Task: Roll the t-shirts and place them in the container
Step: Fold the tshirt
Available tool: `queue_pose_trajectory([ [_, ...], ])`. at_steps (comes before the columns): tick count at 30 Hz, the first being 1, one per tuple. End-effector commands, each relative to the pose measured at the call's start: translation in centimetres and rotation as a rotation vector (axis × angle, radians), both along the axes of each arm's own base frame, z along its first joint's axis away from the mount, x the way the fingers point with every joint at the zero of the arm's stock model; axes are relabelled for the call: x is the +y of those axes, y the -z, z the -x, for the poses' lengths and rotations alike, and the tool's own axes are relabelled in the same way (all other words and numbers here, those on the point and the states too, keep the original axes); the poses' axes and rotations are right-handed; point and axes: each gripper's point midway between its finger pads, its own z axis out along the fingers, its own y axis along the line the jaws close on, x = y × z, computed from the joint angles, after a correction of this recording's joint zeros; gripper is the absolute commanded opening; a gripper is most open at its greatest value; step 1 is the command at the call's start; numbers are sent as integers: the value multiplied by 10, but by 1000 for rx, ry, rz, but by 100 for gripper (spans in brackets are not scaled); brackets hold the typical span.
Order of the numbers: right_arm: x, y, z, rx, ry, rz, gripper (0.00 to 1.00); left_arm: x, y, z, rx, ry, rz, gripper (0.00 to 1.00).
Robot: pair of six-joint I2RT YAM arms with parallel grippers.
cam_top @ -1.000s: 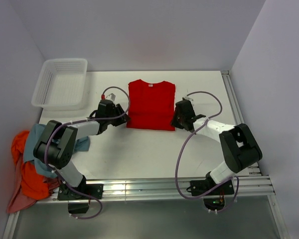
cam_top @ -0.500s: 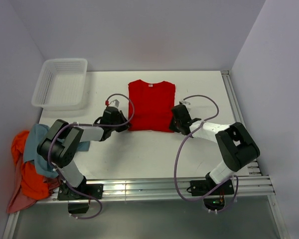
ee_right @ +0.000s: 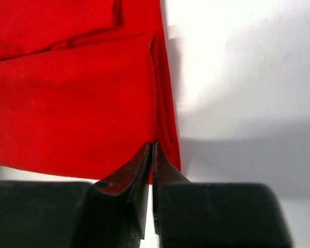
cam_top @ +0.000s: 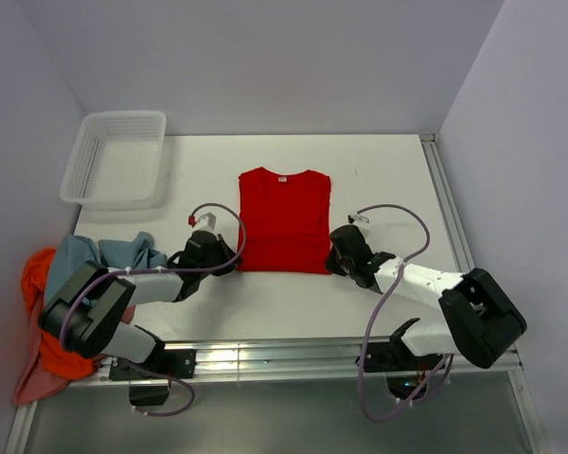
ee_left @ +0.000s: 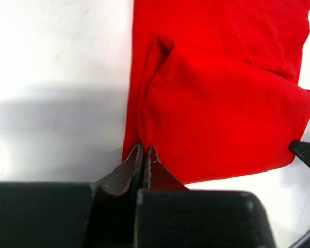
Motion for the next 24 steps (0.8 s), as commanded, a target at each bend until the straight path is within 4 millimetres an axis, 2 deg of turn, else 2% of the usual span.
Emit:
queue_pose_trajectory([
  [1, -4, 0, 16, -1, 25, 29, 12, 30, 31, 36, 88, -47, -82, 8],
  [2, -4, 1, 19, -4, 26, 29, 18, 31, 29, 35, 74, -59, -81, 21],
  [5, -2, -3, 19, -45, 45, 10, 28, 29, 21, 39, 37, -55, -68, 34],
  [8, 1, -5, 26, -83, 60, -18, 30, 28, 9, 42, -27, -59, -54, 35],
  [9, 0, -11, 24, -116, 85, -27, 32, 24, -8, 38, -88, -65, -17, 36],
  [11, 3, -13, 30, -141, 82, -23, 38, 24, -11, 45, -120, -57, -7, 44],
  [13, 0, -19, 29, -188, 106, -12, 40, 23, -22, 46, -166, -65, 0, 47],
  [14, 1, -14, 36, -192, 87, 5, 40, 23, -25, 47, -178, -67, 0, 47],
  [15, 6, -18, 34, -221, 87, -18, 40, 24, -27, 50, -194, -71, 1, 48],
  [16, 5, -17, 35, -236, 92, -7, 40, 24, -27, 52, -200, -72, 4, 50],
  [18, 9, -8, 42, -229, 68, 9, 40, 24, -23, 57, -201, -65, 9, 59],
  [24, 12, 3, 51, -222, 58, 92, 40, 24, -7, 66, -175, -68, -2, 60],
])
